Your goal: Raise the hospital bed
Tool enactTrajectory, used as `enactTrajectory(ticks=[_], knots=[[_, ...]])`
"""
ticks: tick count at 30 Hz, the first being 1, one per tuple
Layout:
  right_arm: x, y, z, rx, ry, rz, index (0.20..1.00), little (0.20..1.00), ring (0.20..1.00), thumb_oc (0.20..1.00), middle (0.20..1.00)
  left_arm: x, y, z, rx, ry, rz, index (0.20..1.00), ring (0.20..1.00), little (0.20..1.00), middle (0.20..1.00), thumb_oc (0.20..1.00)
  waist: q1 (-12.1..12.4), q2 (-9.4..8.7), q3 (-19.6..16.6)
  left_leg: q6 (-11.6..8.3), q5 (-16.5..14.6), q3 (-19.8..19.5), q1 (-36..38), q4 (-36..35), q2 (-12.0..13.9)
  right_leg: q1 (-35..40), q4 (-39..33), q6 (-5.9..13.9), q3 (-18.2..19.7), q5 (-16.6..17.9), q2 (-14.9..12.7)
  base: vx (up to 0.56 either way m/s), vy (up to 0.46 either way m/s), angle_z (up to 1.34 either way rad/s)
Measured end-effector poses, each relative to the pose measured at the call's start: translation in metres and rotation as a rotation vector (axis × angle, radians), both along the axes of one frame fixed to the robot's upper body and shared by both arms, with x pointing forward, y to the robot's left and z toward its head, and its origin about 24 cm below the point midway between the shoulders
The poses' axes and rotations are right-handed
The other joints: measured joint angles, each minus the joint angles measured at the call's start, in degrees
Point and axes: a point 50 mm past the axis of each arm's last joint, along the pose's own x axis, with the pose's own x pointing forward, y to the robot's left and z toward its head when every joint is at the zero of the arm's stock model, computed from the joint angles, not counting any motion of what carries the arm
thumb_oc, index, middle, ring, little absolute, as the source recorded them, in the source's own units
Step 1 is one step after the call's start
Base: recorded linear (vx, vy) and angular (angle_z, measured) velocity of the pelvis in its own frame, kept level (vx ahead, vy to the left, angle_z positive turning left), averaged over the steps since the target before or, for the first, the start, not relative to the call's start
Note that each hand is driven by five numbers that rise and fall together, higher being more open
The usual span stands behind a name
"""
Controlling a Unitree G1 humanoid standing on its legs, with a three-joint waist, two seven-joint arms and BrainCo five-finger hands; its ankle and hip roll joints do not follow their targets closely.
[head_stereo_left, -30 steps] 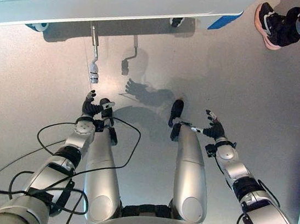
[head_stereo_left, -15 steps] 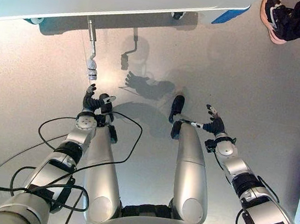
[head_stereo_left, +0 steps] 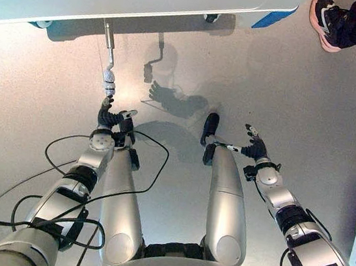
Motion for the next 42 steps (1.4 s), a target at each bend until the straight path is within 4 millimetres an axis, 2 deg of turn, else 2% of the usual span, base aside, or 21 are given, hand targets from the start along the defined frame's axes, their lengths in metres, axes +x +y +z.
enactTrajectory(ticks=[2, 6, 12, 17, 21, 42], knots=[[0.001, -0.003, 0.003, -0.008, -0.009, 0.0, 1.0, 1.0, 1.0, 1.0, 1.0, 0.006, 0.005, 0.011, 0.017, -0.024, 0.007, 1.0, 1.0, 1.0, 1.0, 1.0, -0.3, -0.01, 0.0, -0.01, 0.0, 0.0, -1.3, 0.0, 0.1, -1.0, -0.4, -0.04, 0.0, 0.4, 0.1, 0.02, 0.011, -0.03], [0.002, -0.002, 0.004, -0.005, -0.015, 0.007, 1.0, 1.0, 1.0, 1.0, 1.0, 0.008, 0.01, 0.018, 0.032, -0.039, 0.02, 1.0, 1.0, 1.0, 1.0, 1.0, -1.1, -0.17, 0.1, -0.34, 0.2, 0.1, -1.6, -0.3, 0.0, -1.3, -0.9, 0.05, 0.0, 0.8, 0.0, 0.01, 0.001, -0.02], [0.005, 0.002, 0.011, 0.004, -0.04, 0.035, 1.0, 1.0, 1.0, 1.0, 1.0, 0.015, 0.029, 0.035, 0.084, -0.045, 0.068, 1.0, 1.0, 1.0, 1.0, 1.0, -1.3, -0.43, 0.1, -0.29, 0.3, 0.1, -2.6, -0.5, 0.3, -2.2, -1.7, 0.04, 0.0, 1.2, 0.6, 0.02, -0.004, -0.03], [0.005, 0.001, 0.013, 0.0, -0.044, 0.036, 1.0, 1.0, 1.0, 1.0, 1.0, 0.023, 0.029, 0.05, 0.09, -0.087, 0.065, 1.0, 1.0, 1.0, 1.0, 1.0, -1.7, -0.48, 0.1, -0.29, 0.3, 0.1, -3.1, -0.6, 0.5, -2.7, -1.8, -0.01, 0.0, 1.3, 0.8, 0.01, -0.001, -0.01], [0.006, 0.001, 0.014, 0.001, -0.047, 0.038, 1.0, 1.0, 1.0, 1.0, 1.0, 0.023, 0.03, 0.051, 0.09, -0.09, 0.074, 1.0, 1.0, 1.0, 1.0, 1.0, -2.7, -0.53, 0.1, -0.29, 0.3, 0.2, -3.5, -0.6, 0.5, -3.2, -1.8, -0.03, 0.2, 1.3, 0.8, 0.0, 0.0, 0.0], [0.008, -0.002, 0.021, -0.012, -0.069, 0.058, 1.0, 1.0, 1.0, 1.0, 1.0, 0.018, 0.034, 0.043, 0.092, -0.062, 0.086, 1.0, 1.0, 1.0, 1.0, 1.0, -2.7, -0.53, 0.1, -0.33, 0.3, 1.0, -3.7, -1.1, 0.6, -4.0, -2.1, -0.08, 0.5, 1.5, 0.9, 0.0, 0.001, -0.01]])
